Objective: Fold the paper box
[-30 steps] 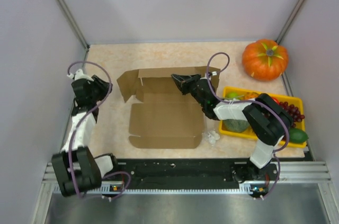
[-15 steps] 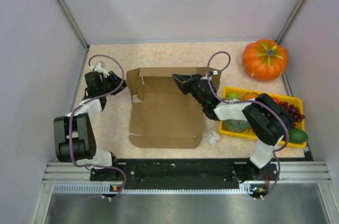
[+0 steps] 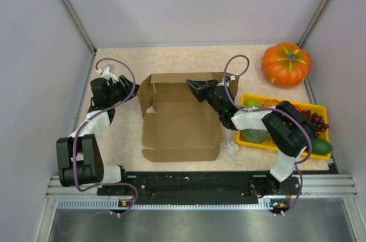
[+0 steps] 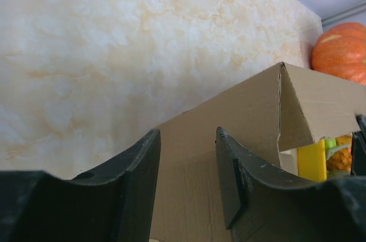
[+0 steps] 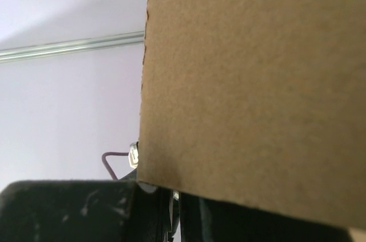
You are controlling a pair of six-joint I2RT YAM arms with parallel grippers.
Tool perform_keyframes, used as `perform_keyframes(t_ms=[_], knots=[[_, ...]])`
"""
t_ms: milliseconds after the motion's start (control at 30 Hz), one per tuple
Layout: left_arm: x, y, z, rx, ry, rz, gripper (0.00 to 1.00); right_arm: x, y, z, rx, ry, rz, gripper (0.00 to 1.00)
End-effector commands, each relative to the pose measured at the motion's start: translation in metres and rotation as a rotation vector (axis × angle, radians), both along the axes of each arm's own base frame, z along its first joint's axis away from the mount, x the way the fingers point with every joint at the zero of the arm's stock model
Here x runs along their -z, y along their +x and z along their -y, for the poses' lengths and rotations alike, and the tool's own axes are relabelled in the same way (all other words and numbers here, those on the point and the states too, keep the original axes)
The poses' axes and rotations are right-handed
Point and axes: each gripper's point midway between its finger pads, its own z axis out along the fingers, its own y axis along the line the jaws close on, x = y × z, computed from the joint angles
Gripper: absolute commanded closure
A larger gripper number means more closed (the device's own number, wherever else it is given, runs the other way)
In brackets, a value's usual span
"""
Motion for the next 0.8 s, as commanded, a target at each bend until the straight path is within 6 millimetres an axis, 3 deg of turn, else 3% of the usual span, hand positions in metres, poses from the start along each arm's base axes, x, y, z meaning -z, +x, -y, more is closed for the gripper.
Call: perform_keyframes(t_ms=[0,100,167,200,233,300,367,433,467,500,533,567,633,667,767], knots=[[-0.003,-0.006,-0.018,-0.126,0.038,-0.061,0.5,-0.004,-0.003,0.0,-0.009,-0.016,0.033,1.0],[-0.009,-0.019,-0.047,-0.287,0.115,-0.084,0.52,-0.007,-0.003,0.0,-0.009,-0.018,0.04,1.0],[-0.002,-0.036,-0.053,-0.361,0.091,-0.146,0.51,-0.01,-0.003,0.0,-0.008,-0.023,0.048,1.0],[-0.011,-0.043,-0.05,-0.36,0.071,-0.118,0.51,-0.01,-0.002,0.001,-0.004,-0.025,0.047,1.0],[0.001,-0.053,-0.047,-0.36,0.05,-0.149,0.51,-0.01,-0.002,0.001,-0.005,-0.024,0.047,1.0],[0.004,-0.064,-0.039,-0.369,-0.045,-0.167,0.46,-0.01,-0.002,0.0,-0.008,-0.021,0.048,1.0],[0.021,-0.077,-0.025,-0.35,-0.157,-0.221,0.44,-0.008,-0.002,-0.001,-0.011,-0.021,0.043,1.0],[0.039,-0.089,-0.02,-0.371,-0.217,-0.274,0.54,-0.008,-0.002,-0.002,-0.015,-0.009,0.041,1.0],[0.043,-0.092,-0.018,-0.394,-0.277,-0.298,0.61,-0.007,-0.003,-0.003,-0.016,-0.007,0.04,1.0],[0.04,-0.091,-0.017,-0.391,-0.305,-0.258,0.78,-0.007,-0.003,-0.002,-0.017,-0.008,0.041,1.0],[0.053,-0.098,-0.012,-0.382,-0.328,-0.267,0.81,-0.008,-0.003,-0.003,-0.018,-0.009,0.04,1.0],[0.048,-0.096,-0.009,-0.36,-0.347,-0.228,0.83,-0.008,-0.003,-0.002,-0.015,-0.011,0.041,1.0],[0.063,-0.105,-0.004,-0.356,-0.379,-0.258,0.86,-0.013,-0.004,0.0,-0.012,-0.017,0.053,1.0],[0.053,-0.1,-0.001,-0.331,-0.422,-0.2,0.86,-0.013,-0.004,0.0,-0.011,-0.021,0.055,1.0],[0.071,-0.103,0.005,-0.321,-0.468,-0.223,0.89,-0.014,-0.004,0.001,-0.008,-0.031,0.067,1.0]])
